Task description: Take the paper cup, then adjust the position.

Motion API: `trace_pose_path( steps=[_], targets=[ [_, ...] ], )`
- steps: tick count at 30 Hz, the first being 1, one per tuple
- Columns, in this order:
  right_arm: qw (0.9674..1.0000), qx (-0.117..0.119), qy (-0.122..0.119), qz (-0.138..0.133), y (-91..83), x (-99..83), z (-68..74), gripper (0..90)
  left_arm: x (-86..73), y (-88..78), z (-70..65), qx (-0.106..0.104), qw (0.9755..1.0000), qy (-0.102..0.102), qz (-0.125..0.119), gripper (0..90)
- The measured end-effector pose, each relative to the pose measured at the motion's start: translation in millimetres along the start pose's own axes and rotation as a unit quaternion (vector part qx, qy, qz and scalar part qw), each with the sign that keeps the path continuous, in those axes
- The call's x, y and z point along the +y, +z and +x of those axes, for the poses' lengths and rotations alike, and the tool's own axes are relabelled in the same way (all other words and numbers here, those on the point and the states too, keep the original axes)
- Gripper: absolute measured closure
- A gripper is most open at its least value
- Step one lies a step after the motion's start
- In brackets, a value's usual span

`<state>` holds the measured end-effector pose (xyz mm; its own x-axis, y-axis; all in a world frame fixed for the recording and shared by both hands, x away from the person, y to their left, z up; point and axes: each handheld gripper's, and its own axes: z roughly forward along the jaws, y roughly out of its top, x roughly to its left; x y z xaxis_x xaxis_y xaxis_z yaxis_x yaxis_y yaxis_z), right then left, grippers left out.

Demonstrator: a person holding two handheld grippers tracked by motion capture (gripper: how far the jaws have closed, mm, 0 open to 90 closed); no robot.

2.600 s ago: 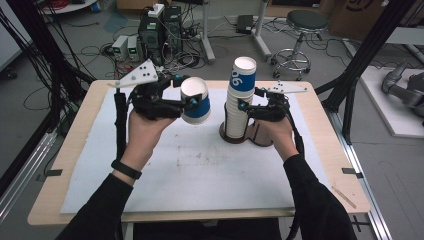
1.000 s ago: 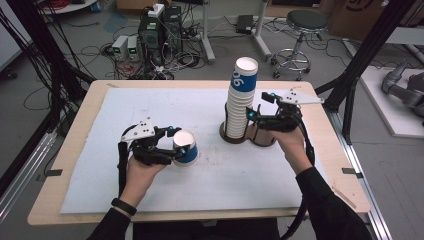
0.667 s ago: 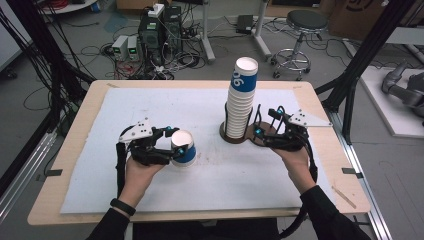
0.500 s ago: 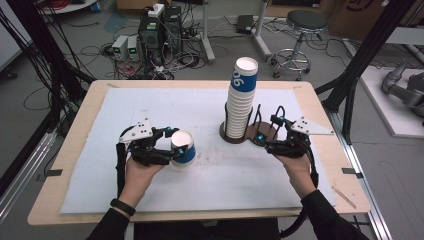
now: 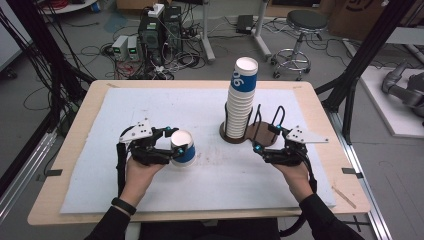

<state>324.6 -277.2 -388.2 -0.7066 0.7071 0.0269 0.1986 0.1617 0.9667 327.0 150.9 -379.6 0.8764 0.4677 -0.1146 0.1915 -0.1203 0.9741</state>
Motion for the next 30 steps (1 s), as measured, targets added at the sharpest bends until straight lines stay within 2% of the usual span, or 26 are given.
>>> trace_pose_path(
  steps=[13, 20, 24, 27, 30],
  targets=[
    [1.0000, 0.004, -0.007, 0.002, 0.2, -1.6, 0.7, 15.5, 2.1, 1.0, -2.4, 0.002, 1.0000, 0.001, -0.003, 29.7],
    [0.9999, 0.006, -0.007, 0.006, 0.0, -2.8, 2.0, 15.5, 2.4, 4.4, -3.6, -0.005, 1.0000, 0.006, 0.003, 29.7],
    [0.9999, 0.009, -0.008, 0.002, -0.6, -1.7, 3.6, 15.5, 5.0, 3.9, -4.4, -0.007, 1.0000, 0.006, -0.002, 29.7],
    [0.9997, 0.022, -0.011, 0.001, 0.0, -1.2, 4.9, 15.5, 8.8, 3.7, -4.2, -0.014, 0.9999, 0.005, -0.009, 29.8],
    [0.9981, 0.059, -0.019, 0.001, 1.3, -1.2, 7.1, 15.4, 10.2, 4.3, -4.4, -0.021, 0.9997, 0.002, -0.015, 29.8]
  ],
)
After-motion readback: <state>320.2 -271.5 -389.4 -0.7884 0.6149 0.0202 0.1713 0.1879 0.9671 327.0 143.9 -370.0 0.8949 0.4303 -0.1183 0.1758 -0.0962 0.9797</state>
